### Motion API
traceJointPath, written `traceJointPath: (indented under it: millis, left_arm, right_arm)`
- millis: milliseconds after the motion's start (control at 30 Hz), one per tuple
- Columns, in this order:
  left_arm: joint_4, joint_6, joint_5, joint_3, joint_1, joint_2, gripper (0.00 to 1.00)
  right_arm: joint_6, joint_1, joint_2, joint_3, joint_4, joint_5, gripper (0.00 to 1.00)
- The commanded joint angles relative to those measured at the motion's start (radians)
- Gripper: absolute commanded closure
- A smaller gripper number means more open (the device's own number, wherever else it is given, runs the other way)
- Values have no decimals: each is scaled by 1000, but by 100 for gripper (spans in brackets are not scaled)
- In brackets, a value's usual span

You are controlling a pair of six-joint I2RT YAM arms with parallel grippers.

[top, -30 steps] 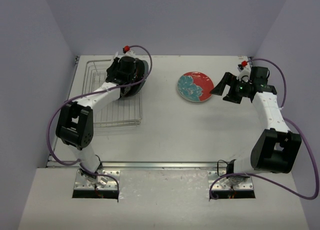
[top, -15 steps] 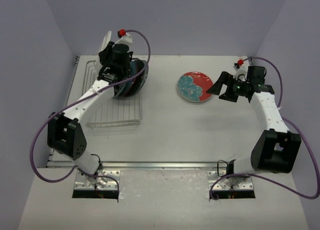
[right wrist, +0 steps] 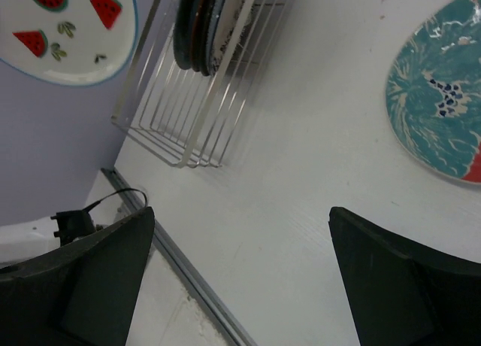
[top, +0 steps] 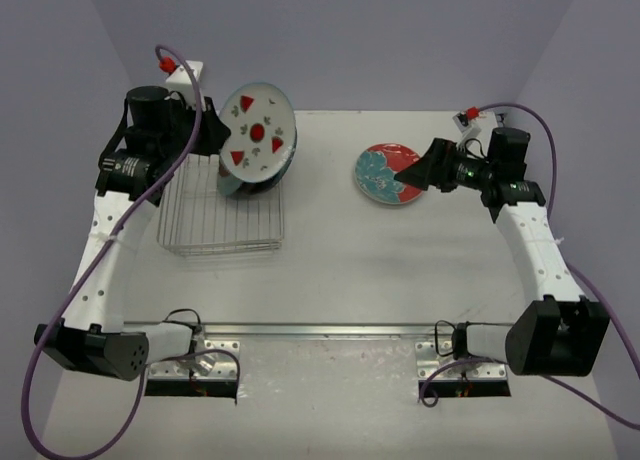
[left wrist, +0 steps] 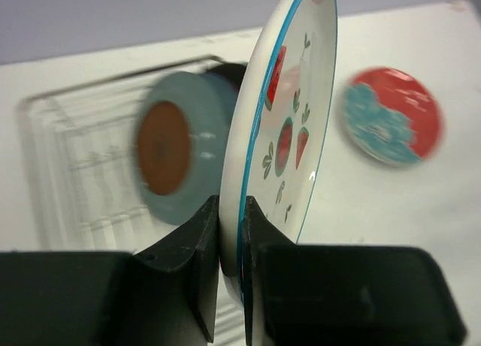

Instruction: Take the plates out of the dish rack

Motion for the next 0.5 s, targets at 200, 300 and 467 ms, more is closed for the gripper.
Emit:
traceJointPath:
  millis: [200, 300, 467]
  left_arm:
    - [181, -258, 820, -163, -20, -42, 100]
    - [186, -263, 866, -176, -20, -21, 100]
    - [208, -278, 917, -202, -22, 9, 100]
  right_arm:
    - [95, 244, 11, 35, 227, -21, 1]
    - [93, 298, 45, 60, 230, -12, 1]
    - [105, 346, 105, 91, 229, -30, 8]
